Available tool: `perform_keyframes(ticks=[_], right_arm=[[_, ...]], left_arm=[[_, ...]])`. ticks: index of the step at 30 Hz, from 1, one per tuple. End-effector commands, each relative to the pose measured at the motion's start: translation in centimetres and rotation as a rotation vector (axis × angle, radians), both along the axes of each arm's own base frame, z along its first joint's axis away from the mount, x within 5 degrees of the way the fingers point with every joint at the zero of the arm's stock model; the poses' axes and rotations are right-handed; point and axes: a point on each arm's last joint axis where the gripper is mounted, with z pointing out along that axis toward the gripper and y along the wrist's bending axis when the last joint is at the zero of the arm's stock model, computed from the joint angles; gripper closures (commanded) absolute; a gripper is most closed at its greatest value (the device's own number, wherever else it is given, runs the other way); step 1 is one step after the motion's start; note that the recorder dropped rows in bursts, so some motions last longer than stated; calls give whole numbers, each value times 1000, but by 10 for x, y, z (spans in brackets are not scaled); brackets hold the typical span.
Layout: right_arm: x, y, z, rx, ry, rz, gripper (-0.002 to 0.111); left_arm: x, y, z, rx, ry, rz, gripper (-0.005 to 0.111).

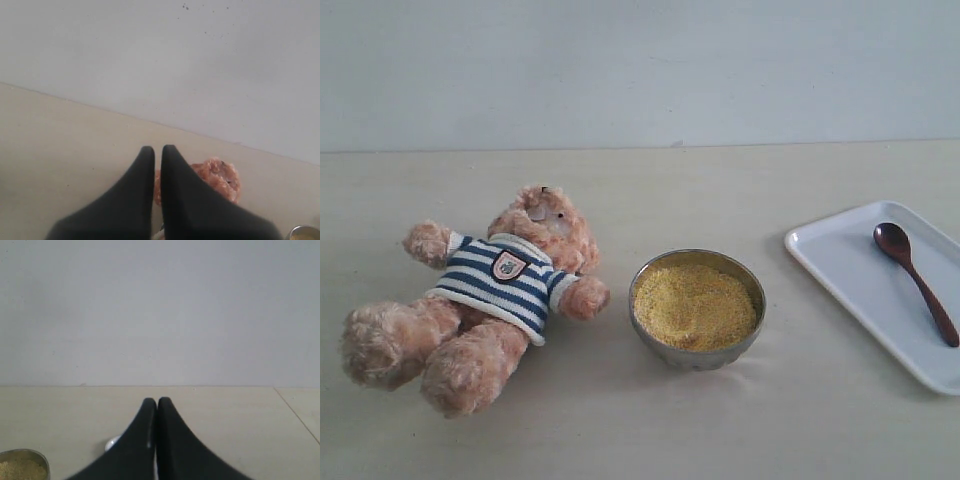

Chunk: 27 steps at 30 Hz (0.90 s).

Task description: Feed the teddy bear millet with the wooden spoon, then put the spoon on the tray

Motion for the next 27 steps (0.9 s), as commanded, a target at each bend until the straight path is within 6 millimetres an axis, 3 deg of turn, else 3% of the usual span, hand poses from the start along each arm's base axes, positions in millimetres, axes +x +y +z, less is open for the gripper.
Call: perform_keyframes(ticks=[1,3,5,9,16,19,22,27], right_arm=[[11,-2,-14,-50,-7,-33,108],[25,-1,-47,-73,48,-48,108],[31,0,-66,-125,39,-44,108],[33,0,-106,60,92,-58,108],[28,-4,-116,-12,201,-126,108],[28,-3,-116,-10,200,-147,108],[28,-4,-115,-32,186,-176,108],[28,-4,-117,-31,203,-180,108]], left_arm=[[-1,0,-1,6,-4,-3,102],[-1,0,-1,6,-5,-2,102],[-1,0,-1,6,-5,-2,102],[-1,0,-1,6,-5,-2,102],[-1,0,0,9,-5,1,102],[-1,2,-8,110,29,13,102],[-1,11,-34,439,135,40,102],[-5,17,-81,527,222,76,102]])
